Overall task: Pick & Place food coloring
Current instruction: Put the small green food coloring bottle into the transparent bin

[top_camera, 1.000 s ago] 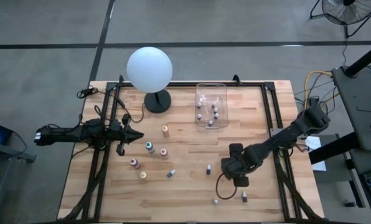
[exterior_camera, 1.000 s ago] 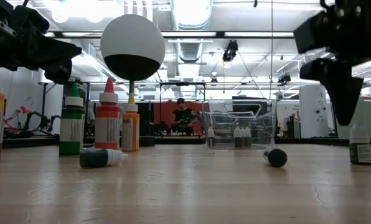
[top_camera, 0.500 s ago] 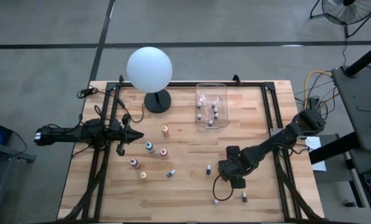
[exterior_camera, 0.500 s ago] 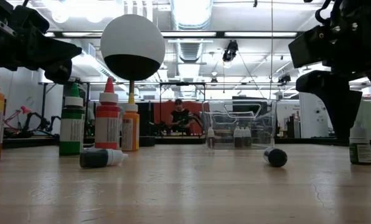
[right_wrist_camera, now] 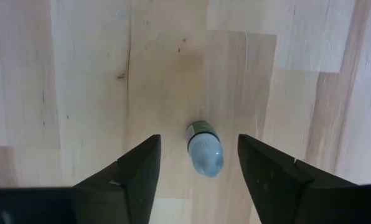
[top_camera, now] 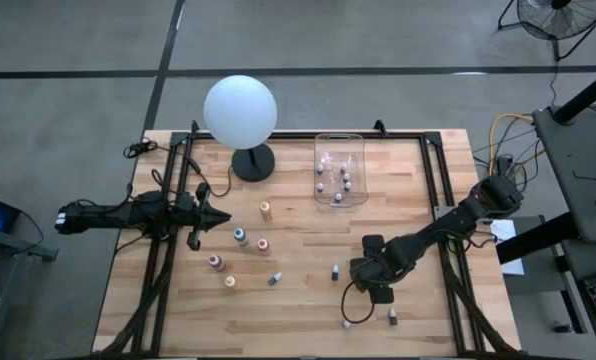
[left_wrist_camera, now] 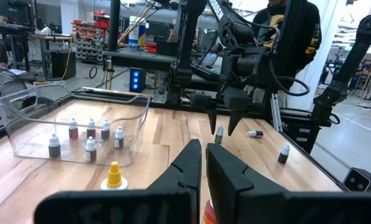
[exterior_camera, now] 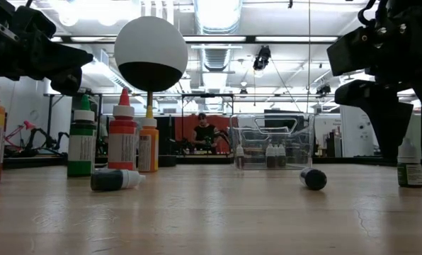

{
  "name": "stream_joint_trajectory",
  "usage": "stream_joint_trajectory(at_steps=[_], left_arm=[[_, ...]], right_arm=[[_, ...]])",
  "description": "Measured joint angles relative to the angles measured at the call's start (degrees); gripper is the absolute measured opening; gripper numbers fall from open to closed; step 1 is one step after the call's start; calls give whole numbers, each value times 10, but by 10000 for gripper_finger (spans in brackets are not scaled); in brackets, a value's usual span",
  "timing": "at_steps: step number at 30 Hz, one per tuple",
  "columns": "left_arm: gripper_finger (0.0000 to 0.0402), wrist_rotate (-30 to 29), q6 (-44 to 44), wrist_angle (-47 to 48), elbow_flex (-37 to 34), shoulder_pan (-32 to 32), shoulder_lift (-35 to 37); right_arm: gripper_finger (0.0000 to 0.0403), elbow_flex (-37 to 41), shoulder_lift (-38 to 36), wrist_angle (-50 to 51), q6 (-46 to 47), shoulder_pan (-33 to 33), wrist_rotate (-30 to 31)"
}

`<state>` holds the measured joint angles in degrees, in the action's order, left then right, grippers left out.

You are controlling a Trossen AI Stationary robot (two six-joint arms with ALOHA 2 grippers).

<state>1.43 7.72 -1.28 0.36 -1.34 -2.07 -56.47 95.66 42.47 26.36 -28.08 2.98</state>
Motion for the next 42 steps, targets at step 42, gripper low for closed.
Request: stream_joint_trajectory(at_steps=[42], left_arm=[[0,0,0,0,0,0,0]], right_arm=[[57,-214,-28,250,-155,56,-2]])
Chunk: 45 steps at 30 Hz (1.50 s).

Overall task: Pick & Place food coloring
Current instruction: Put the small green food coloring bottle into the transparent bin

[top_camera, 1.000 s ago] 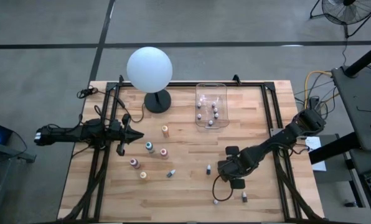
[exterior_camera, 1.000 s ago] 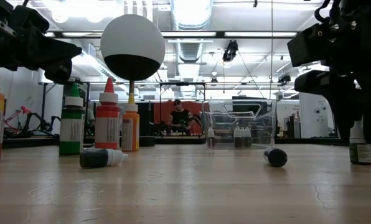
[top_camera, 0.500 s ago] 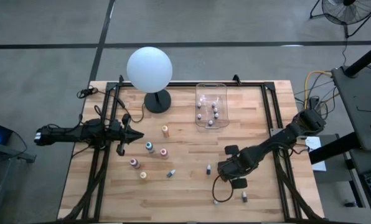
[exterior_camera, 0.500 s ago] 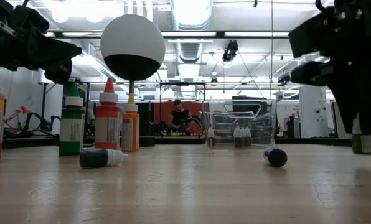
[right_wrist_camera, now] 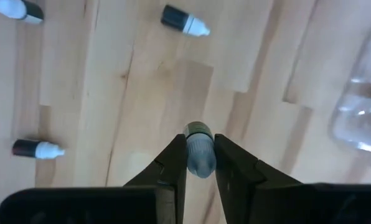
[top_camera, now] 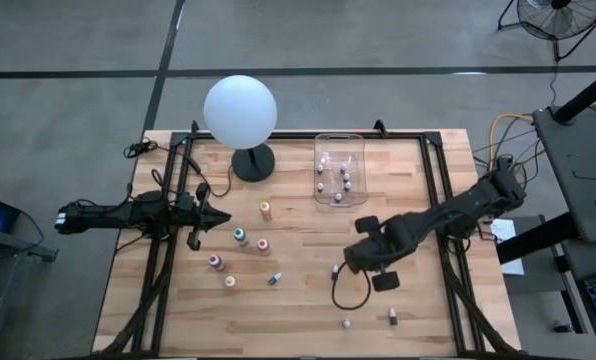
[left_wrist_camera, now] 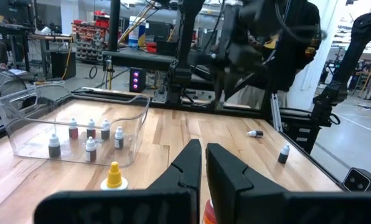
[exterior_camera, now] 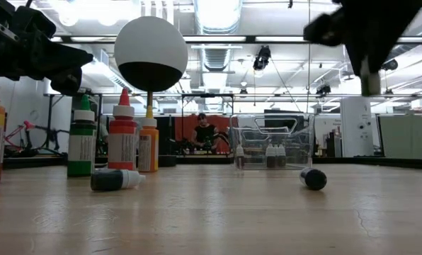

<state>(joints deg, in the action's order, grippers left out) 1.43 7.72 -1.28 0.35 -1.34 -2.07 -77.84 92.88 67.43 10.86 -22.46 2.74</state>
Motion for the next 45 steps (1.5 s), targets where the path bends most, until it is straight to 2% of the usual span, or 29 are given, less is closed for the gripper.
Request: stream_joint_trajectory(at_steps=[9,15,20,30,45], left_arm=[[0,0,0,0,0,0,0],[0,0,0,0,0,0,0],[0,0,0,0,0,0,0],[0,0,0,0,0,0,0],[0,0,0,0,0,0,0]], right_arm=[[58,-115,-6,106,-34,24,-1],[58,-159,-14,136,-46,51,-2],[58,-182,-18,139,-65,111,-2],[54,-185,-16,138,-160,238,-1],[53,-192,48,97,-272,429,-1]])
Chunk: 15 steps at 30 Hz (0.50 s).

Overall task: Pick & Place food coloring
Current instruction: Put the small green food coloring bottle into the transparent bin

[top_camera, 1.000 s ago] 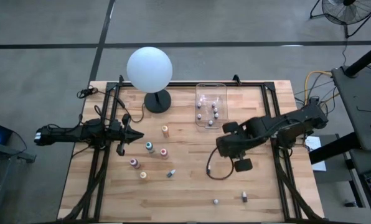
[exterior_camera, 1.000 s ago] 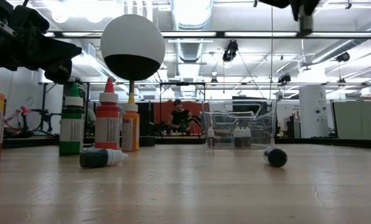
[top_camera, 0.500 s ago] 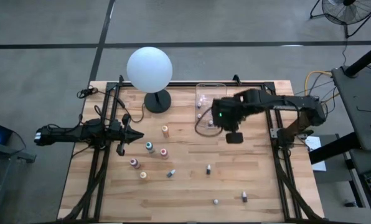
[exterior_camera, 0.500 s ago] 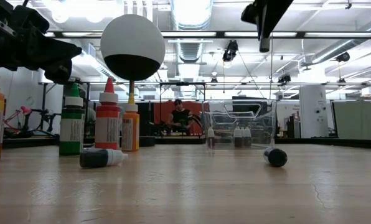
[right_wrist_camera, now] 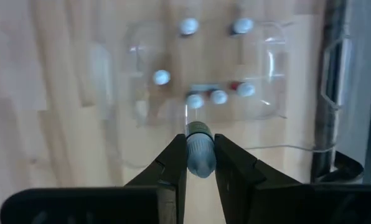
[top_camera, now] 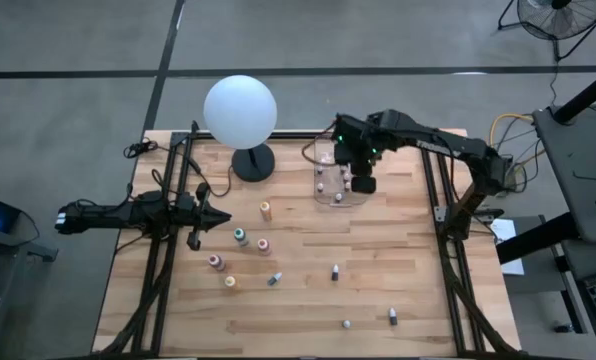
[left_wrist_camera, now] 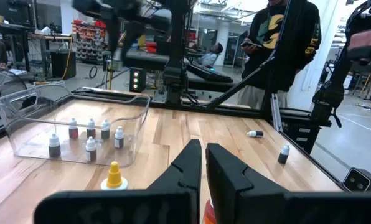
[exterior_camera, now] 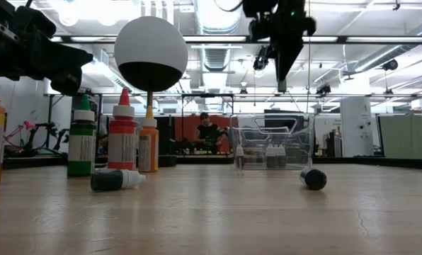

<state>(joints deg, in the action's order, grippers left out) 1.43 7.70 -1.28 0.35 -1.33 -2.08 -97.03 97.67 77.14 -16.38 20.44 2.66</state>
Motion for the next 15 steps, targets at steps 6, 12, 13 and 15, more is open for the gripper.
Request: stream_joint_trajectory(at_steps=[6,12,13,15], left_arm=[[0,0,0,0,0,0,0],[0,0,0,0,0,0,0],[0,0,0,0,0,0,0],[0,0,0,0,0,0,0]], right_arm=[[53,-1,34,-35,-16,58,0],[53,-1,79,-60,-19,100,0],[53,-1,87,-66,-21,105,0],[53,-1,102,-78,-21,114,0]])
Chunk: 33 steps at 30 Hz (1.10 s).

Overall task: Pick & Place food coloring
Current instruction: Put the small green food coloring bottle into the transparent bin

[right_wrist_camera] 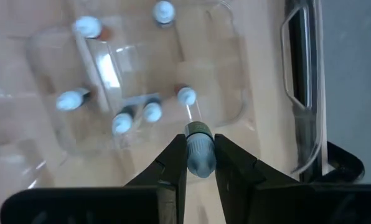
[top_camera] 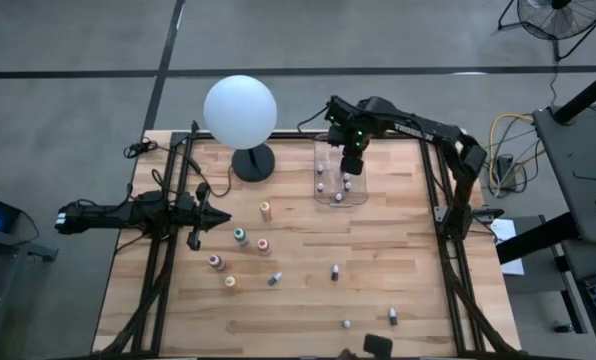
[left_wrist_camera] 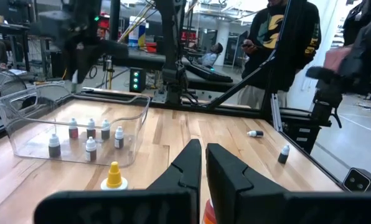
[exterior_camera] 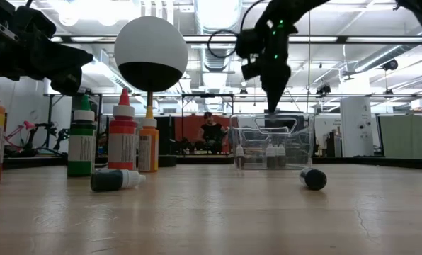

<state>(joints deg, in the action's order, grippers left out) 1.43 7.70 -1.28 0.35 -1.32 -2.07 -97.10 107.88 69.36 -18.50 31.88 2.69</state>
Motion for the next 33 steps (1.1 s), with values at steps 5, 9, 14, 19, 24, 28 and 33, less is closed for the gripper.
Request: stream_joint_trajectory(at_steps=[5,9,14,19,24,28,33], left_arm=[[0,0,0,0,0,0,0],[0,0,0,0,0,0,0],[0,0,0,0,0,0,0],[0,0,0,0,0,0,0],[0,0,0,0,0,0,0],[0,0,0,0,0,0,0],[0,0,0,0,0,0,0]], right_arm=[[53,0,34,-36,-2,17,-1],[53,0,56,-56,-2,25,-1],[54,-2,80,-67,-4,30,0],[54,-2,88,-94,-8,32,0],[54,1,94,-109,-2,33,0],[54,3,106,-116,1,33,0],[54,10,114,-115,8,33,0]])
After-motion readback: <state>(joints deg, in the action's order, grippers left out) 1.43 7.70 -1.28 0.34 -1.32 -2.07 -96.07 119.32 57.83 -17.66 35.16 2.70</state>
